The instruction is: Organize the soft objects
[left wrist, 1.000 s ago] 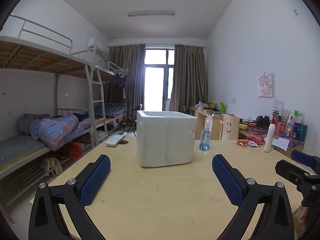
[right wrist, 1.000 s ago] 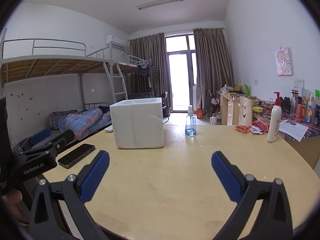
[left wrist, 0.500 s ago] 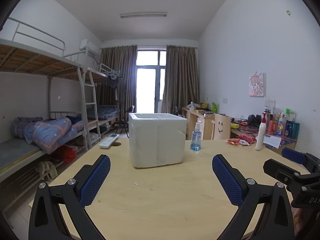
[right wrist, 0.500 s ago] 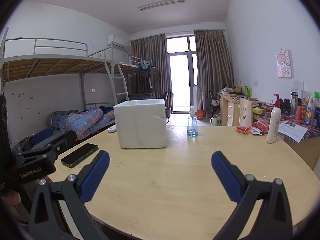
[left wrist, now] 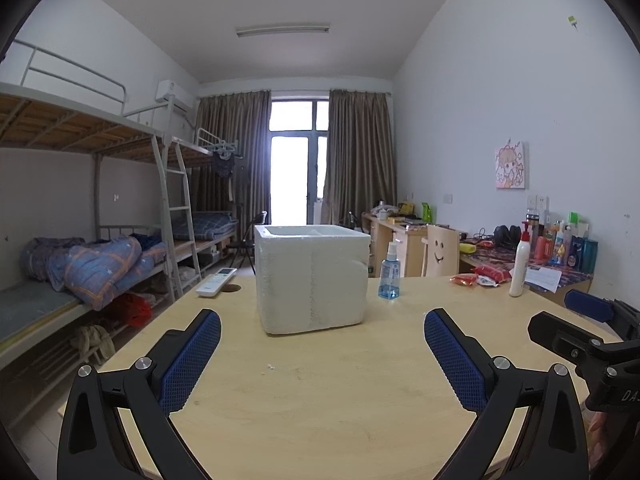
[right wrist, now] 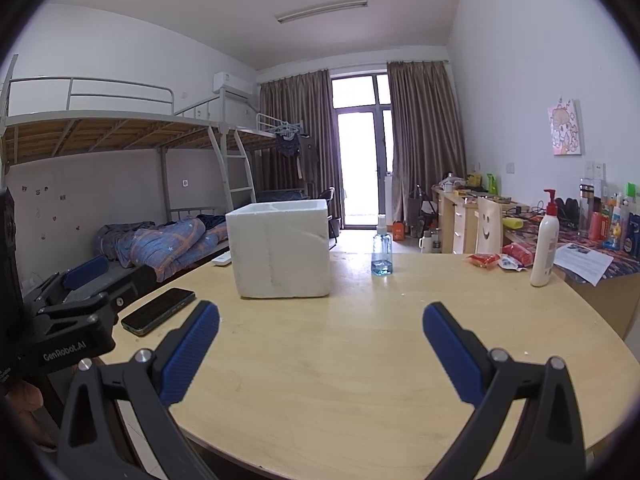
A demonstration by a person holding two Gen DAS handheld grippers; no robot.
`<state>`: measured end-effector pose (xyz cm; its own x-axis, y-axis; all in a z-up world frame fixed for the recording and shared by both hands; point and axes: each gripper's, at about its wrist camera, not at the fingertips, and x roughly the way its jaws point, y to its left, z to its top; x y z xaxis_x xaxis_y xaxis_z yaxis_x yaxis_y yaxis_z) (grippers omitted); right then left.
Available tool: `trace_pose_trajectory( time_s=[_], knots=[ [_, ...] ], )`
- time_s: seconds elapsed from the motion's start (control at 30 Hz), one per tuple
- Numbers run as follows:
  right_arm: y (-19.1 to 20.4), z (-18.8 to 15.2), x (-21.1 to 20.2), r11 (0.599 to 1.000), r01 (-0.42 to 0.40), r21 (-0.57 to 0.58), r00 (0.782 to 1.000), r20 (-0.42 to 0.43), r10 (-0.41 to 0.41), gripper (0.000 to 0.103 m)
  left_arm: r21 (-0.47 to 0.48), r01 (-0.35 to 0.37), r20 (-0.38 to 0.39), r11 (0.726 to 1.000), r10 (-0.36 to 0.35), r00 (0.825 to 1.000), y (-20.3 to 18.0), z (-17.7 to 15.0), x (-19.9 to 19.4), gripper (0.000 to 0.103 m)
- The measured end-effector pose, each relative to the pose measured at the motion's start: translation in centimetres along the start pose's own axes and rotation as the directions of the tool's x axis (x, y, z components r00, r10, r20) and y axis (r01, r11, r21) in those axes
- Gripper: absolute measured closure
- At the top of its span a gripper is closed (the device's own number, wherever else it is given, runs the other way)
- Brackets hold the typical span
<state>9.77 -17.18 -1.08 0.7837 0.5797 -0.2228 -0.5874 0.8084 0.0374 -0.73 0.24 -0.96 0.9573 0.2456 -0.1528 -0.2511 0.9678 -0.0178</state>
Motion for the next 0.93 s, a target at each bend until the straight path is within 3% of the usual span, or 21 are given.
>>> trace_pose_trajectory(
  time_s=[0.93],
  knots=[
    [0.28, -0.21, 0.49, 1.0, -0.006, 0.002, 1.0, -0.022, 0.007, 0.0, 0.035, 0.008, -0.009, 0.999, -0.007, 1.0, -0.47, -0.42, -0.13, 0.001]
  ],
)
